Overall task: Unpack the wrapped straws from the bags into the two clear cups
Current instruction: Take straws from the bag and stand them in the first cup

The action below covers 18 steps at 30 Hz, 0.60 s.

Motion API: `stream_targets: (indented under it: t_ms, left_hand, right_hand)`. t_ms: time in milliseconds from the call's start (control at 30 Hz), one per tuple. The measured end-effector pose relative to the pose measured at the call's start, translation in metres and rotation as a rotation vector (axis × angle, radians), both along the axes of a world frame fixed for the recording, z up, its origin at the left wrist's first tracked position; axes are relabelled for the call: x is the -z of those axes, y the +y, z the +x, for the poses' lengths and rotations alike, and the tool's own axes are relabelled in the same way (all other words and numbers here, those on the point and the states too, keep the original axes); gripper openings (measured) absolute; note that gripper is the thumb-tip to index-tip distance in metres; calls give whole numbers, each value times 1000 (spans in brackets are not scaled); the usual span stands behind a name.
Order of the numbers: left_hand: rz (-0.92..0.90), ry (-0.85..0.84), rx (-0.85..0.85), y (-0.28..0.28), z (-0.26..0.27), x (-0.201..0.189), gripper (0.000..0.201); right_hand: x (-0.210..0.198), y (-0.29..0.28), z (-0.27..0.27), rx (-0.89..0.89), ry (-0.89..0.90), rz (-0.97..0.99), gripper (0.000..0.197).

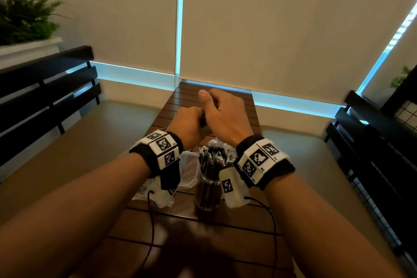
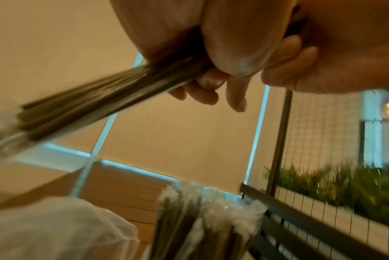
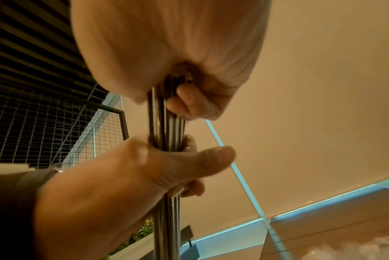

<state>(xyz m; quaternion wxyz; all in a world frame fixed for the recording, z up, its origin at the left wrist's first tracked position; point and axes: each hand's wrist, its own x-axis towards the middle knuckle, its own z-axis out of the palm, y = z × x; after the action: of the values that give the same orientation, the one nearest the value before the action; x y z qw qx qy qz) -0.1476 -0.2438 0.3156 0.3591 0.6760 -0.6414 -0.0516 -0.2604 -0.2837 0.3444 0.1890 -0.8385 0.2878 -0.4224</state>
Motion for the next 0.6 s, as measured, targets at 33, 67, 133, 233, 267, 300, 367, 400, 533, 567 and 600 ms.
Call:
stream_targets:
  t_ms: [33, 67, 133, 233, 267, 300, 367, 400, 533, 567, 600]
  left_hand:
    - [-29, 74, -3, -2, -1, 1, 34]
    - [-54, 170, -17, -3, 0, 3, 33]
    - [-75, 348, -70, -7, 5, 11, 34]
    - [-118, 559, -78, -15, 12, 24, 36]
    - [-131, 606, -64, -17, 12, 27, 36]
    - [-141, 647, -45, -18, 12, 29, 35]
    - [-154, 720, -2, -20, 10, 32, 36]
    - [-155, 756, 25, -21, 8, 32, 37]
    - [-151, 794, 53, -26, 1, 37, 40]
    - [-147, 797, 56, -27, -1, 40, 40]
    - [-144, 804, 61, -28, -3, 42, 41]
  right_hand:
    - [1, 2, -2, -44, -41, 14, 34]
    - [6, 1, -6, -63, -83, 42, 31]
    - [25, -7, -17, 19, -86, 71, 39]
    - [75, -25, -38, 227, 140, 190, 74]
    - [93, -27, -44, 241, 218, 285, 91]
    - [110, -29, -49, 219, 265, 389, 109]
    - [140, -29, -52, 128, 282, 532, 132]
    - [152, -28, -52, 87, 275, 562, 138]
    - [176, -25, -40, 61, 164, 576, 133]
    - [178, -25, -37, 63, 141, 558, 127]
    - [178, -25, -35, 69, 126, 535, 122]
